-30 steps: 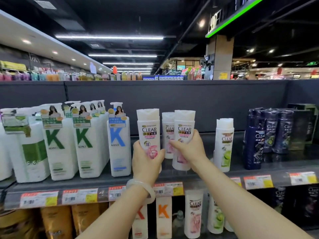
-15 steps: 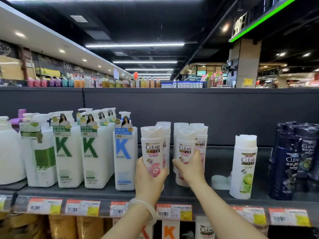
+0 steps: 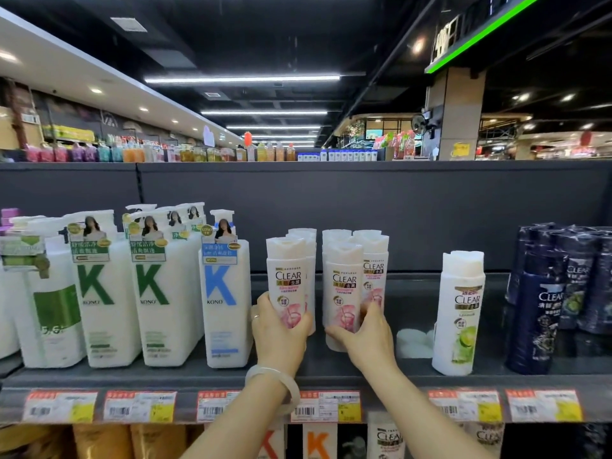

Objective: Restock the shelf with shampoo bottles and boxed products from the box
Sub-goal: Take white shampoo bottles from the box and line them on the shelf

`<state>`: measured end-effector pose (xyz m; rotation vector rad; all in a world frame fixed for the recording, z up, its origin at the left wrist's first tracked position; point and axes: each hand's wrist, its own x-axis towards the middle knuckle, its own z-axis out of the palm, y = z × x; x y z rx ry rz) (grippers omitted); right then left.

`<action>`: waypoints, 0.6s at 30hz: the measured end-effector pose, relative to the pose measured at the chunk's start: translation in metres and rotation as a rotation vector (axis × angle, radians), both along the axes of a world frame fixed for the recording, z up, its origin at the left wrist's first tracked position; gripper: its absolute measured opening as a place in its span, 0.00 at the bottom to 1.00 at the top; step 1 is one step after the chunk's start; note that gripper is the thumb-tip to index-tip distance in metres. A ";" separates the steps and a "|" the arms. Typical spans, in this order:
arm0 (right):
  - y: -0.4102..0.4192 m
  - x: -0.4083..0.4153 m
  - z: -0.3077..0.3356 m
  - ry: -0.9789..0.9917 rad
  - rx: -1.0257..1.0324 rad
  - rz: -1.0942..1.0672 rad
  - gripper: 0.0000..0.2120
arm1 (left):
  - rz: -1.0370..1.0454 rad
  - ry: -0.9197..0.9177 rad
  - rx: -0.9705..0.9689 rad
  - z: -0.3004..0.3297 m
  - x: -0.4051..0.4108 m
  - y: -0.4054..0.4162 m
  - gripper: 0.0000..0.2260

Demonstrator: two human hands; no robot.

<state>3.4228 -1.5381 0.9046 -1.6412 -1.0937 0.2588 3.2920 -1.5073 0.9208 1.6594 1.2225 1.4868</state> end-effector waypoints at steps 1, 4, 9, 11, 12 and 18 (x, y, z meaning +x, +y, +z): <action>-0.001 0.000 -0.001 0.003 0.007 0.003 0.25 | 0.001 0.008 -0.006 0.000 0.002 0.000 0.26; -0.002 -0.001 -0.003 0.013 0.025 0.004 0.24 | -0.003 0.022 -0.016 -0.001 0.006 0.001 0.27; -0.003 -0.001 -0.005 -0.011 0.020 -0.029 0.24 | 0.008 -0.036 -0.055 -0.002 0.011 0.005 0.27; -0.002 -0.001 -0.006 -0.019 0.020 -0.032 0.24 | 0.031 -0.030 -0.070 -0.005 0.012 0.007 0.29; -0.002 -0.001 -0.006 -0.023 0.020 -0.035 0.24 | 0.038 -0.036 -0.073 -0.007 0.012 0.008 0.30; 0.000 -0.001 -0.007 -0.041 0.010 -0.042 0.24 | 0.125 -0.015 -0.043 -0.013 0.015 0.008 0.31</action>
